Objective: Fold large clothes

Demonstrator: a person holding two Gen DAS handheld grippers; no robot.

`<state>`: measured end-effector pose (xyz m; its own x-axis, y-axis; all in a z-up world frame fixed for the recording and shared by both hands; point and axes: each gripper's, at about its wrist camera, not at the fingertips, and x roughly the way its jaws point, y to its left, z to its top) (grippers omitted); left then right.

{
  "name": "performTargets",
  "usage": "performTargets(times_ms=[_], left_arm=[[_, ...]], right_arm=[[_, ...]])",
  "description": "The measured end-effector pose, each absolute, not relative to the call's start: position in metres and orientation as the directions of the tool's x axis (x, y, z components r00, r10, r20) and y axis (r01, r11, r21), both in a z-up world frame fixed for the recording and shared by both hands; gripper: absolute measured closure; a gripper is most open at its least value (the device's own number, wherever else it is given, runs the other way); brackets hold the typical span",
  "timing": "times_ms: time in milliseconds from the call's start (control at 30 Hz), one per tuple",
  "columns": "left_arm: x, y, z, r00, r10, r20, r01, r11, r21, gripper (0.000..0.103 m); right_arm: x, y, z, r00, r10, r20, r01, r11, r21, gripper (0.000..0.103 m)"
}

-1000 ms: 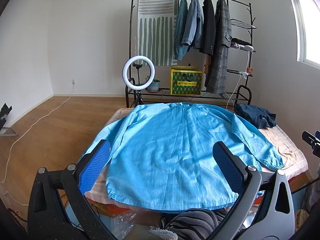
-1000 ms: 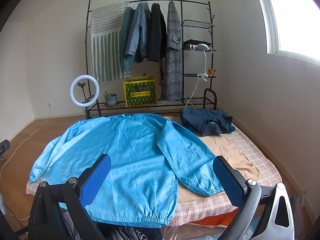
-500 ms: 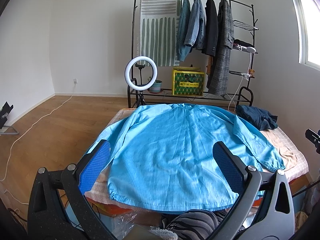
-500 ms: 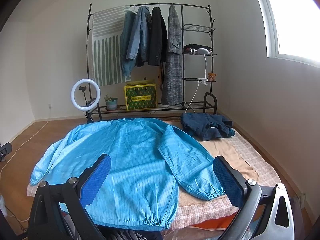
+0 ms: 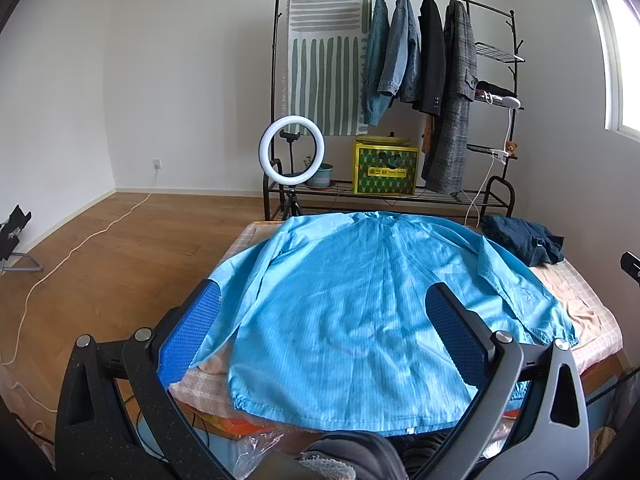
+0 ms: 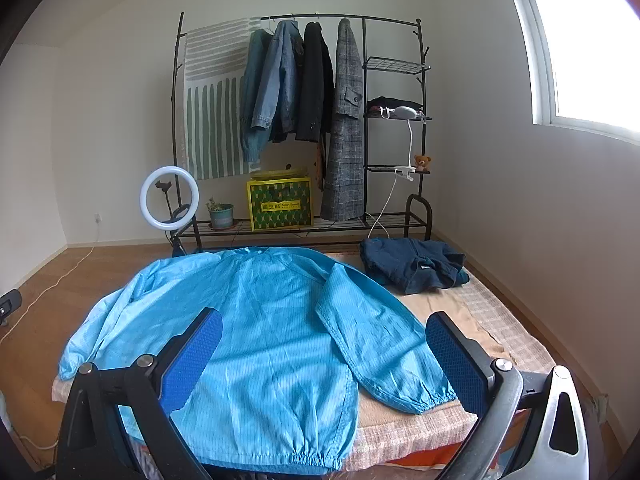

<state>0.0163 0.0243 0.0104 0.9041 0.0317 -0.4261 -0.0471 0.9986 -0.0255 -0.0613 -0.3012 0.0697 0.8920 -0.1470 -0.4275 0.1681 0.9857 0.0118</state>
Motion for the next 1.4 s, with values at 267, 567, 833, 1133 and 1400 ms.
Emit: performTargets(times_ms=[267, 567, 833, 1133, 1400], left_arm=[[0.032, 0.045, 0.018, 0.897, 0.077, -0.436, -0.086, 0.996, 0.0, 0.0], [0.052, 0.092, 0.013, 0.875, 0.172, -0.453, -0.175, 0.984, 0.035, 0.0], [0.071, 0.138, -0.006, 0.842, 0.237, -0.485, -0.249, 0.968, 0.041, 0.0], [0.098, 0.189, -0.04, 0.814, 0.201, -0.545, -0.259, 0.965, -0.03, 0.0], [0.139, 0.247, -0.098, 0.749, 0.166, -0.641, -0.295, 0.95, -0.098, 0.012]], right_arm=[[-0.039, -0.284, 0.075, 0.892, -0.135, -0.432, 0.153, 0.988, 0.007, 0.0], [0.006, -0.242, 0.084, 0.9, -0.077, -0.428, 0.083, 0.997, -0.005, 0.0], [0.047, -0.198, 0.075, 0.898, -0.003, -0.44, -0.007, 1.0, -0.021, 0.0], [0.083, -0.179, 0.054, 0.878, 0.041, -0.476, -0.052, 0.999, -0.01, 0.0], [0.099, -0.173, 0.037, 0.884, 0.141, -0.446, -0.141, 0.989, 0.034, 0.0]])
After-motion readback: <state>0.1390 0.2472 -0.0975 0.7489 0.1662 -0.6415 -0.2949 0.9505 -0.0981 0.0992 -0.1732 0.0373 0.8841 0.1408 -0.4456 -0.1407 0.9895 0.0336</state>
